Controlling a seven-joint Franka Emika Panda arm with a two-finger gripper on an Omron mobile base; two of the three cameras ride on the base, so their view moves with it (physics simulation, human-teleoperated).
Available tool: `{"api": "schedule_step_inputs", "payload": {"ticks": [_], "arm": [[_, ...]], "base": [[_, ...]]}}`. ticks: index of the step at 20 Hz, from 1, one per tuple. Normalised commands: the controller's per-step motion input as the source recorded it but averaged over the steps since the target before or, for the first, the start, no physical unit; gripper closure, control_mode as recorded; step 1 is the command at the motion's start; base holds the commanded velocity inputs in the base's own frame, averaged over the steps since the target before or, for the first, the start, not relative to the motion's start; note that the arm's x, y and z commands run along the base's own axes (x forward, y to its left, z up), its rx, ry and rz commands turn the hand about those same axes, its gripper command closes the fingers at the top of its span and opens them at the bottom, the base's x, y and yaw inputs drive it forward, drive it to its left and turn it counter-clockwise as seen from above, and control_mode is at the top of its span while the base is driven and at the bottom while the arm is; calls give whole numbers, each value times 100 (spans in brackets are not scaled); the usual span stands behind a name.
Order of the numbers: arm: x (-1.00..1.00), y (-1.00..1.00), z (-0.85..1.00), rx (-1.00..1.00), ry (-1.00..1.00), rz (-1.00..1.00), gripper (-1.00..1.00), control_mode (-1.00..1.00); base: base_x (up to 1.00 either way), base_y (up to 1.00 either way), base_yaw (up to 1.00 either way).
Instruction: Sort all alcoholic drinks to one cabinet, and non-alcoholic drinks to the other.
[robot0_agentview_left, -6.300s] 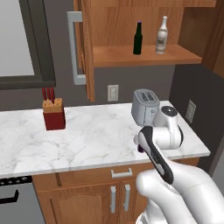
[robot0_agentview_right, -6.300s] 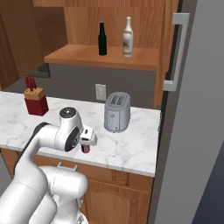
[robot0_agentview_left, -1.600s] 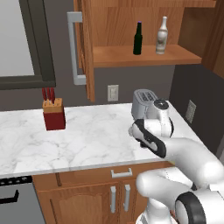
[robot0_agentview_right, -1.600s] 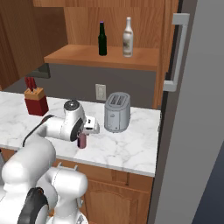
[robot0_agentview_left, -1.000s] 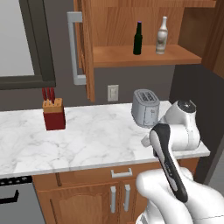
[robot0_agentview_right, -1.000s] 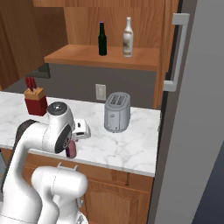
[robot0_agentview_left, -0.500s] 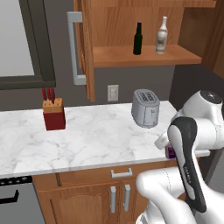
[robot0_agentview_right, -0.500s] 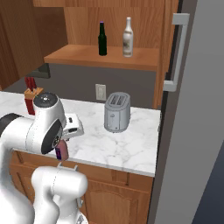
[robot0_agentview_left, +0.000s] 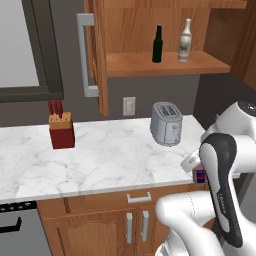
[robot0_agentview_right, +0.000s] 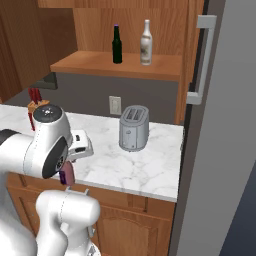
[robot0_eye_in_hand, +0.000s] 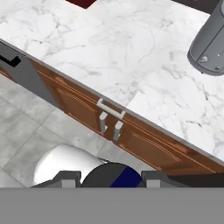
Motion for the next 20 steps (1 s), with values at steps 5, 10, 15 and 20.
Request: {"api": "schedule_step_inputs", "payload": {"ticks": [5,10,15,20], "arm": [[-16,0,8,6,0,0,100,100],[0,0,0,0,0,0,100,100],[0,0,0,0,0,0,100,100],[0,0,0,0,0,0,100,100]], "base": [[-9,0,0],[-71,13,0],[-48,77,0],[6,95,13]]}}
